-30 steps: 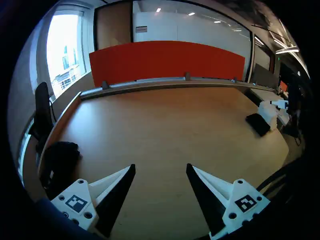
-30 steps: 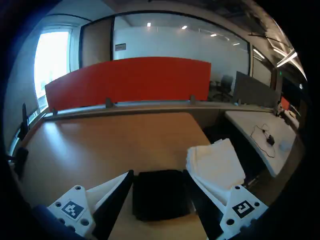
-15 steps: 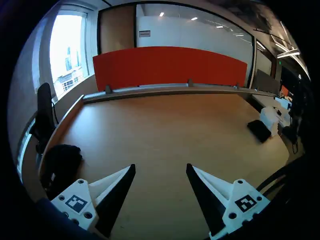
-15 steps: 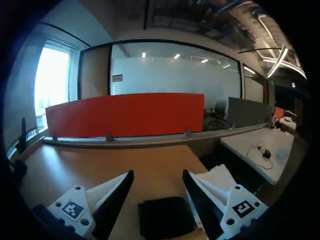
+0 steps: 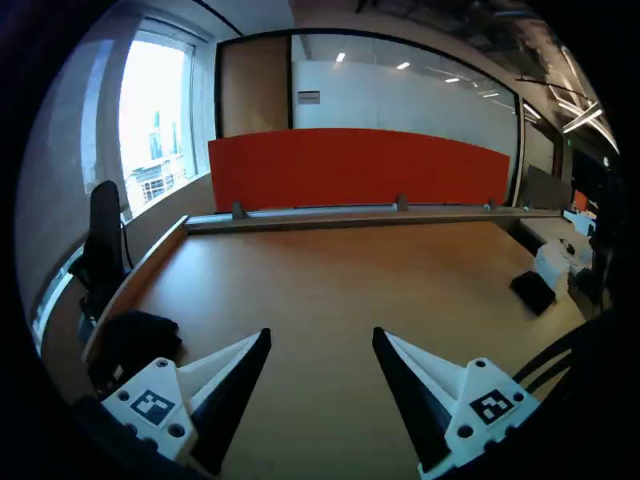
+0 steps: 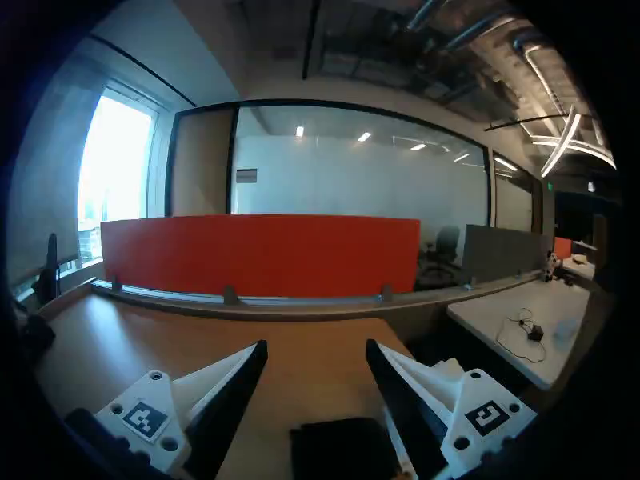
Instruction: Fold towel
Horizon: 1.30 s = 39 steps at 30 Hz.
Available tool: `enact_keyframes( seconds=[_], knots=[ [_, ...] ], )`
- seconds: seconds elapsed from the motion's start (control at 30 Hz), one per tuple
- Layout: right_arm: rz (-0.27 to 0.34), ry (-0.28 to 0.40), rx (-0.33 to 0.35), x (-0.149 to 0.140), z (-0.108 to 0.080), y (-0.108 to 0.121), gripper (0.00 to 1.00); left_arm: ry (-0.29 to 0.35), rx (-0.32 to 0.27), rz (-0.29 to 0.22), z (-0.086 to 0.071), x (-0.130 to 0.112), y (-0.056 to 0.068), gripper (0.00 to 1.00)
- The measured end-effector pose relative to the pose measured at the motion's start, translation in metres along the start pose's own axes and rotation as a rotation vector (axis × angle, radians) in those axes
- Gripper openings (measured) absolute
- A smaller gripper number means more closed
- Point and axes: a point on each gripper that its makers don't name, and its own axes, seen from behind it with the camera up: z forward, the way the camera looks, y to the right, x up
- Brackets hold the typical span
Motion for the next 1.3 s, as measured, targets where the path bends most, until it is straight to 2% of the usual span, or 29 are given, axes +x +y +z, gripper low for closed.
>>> enact_keyframes(
  seconds=[0.27, 0.5, 0.67, 0.87, 0.97, 1.3],
  knots=[
    [-0.001, 0.020, 0.014, 0.013, -0.001, -0.019, 0.95, 0.124, 0.030, 0.000, 0.009, 0.036, -0.018, 0.94],
    [-0.003, 0.022, 0.008, 0.016, 0.000, -0.029, 0.95, 0.240, 0.078, -0.051, 0.013, 0.073, -0.042, 0.94],
    [-0.006, 0.018, 0.006, 0.017, -0.002, -0.036, 0.95, 0.285, 0.095, -0.072, 0.018, 0.091, -0.055, 0.94],
    [-0.008, 0.030, 0.010, 0.025, -0.007, -0.051, 0.95, 0.309, 0.103, -0.038, 0.026, 0.104, -0.064, 0.94],
    [0.003, 0.039, 0.015, 0.031, -0.008, -0.062, 0.95, 0.322, 0.097, -0.043, 0.028, 0.108, -0.066, 0.94],
    [0.017, 0.082, 0.066, 0.055, -0.013, -0.120, 0.96, 0.356, 0.083, -0.072, 0.036, 0.123, -0.076, 0.94]
  ],
)
